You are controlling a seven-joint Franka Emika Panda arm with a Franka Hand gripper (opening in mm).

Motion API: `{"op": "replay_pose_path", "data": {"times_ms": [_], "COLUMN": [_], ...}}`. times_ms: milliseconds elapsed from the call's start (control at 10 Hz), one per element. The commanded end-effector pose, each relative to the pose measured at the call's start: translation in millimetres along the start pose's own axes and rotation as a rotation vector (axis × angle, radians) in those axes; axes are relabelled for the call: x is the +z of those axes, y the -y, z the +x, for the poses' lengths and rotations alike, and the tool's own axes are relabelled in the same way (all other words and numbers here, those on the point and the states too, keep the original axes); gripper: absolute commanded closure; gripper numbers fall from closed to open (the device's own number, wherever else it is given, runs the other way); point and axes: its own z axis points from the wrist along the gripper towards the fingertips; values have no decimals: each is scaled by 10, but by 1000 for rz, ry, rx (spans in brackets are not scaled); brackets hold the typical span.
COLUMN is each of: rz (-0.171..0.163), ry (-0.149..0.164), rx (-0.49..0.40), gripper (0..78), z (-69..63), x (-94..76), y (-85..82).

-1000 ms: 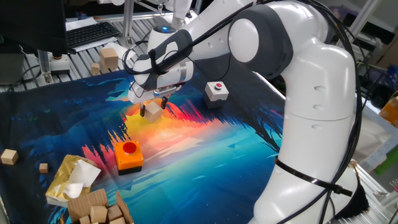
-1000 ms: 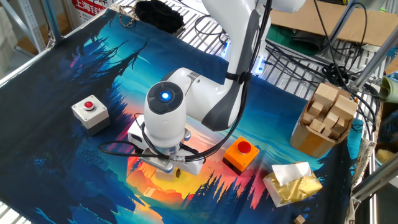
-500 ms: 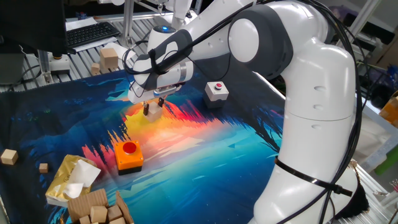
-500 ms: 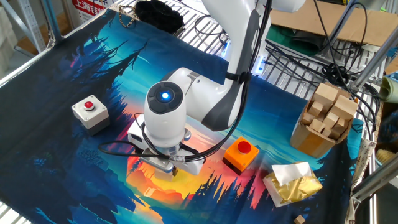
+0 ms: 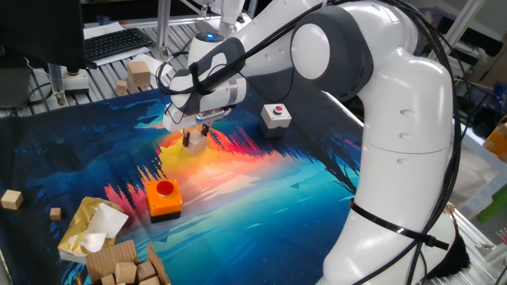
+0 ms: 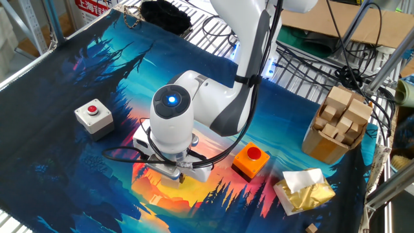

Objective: Pick up one small block

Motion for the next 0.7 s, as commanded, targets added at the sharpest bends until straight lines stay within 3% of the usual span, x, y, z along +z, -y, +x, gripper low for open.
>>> {"op": "replay_pose_path", "data": {"times_ms": [100, 700], "rz": [7, 33], "ry": [1, 6], "rx": [115, 216], "gripper": [763, 763], "z": [26, 81], "x": [-735, -988], "y": [-22, -95]}}
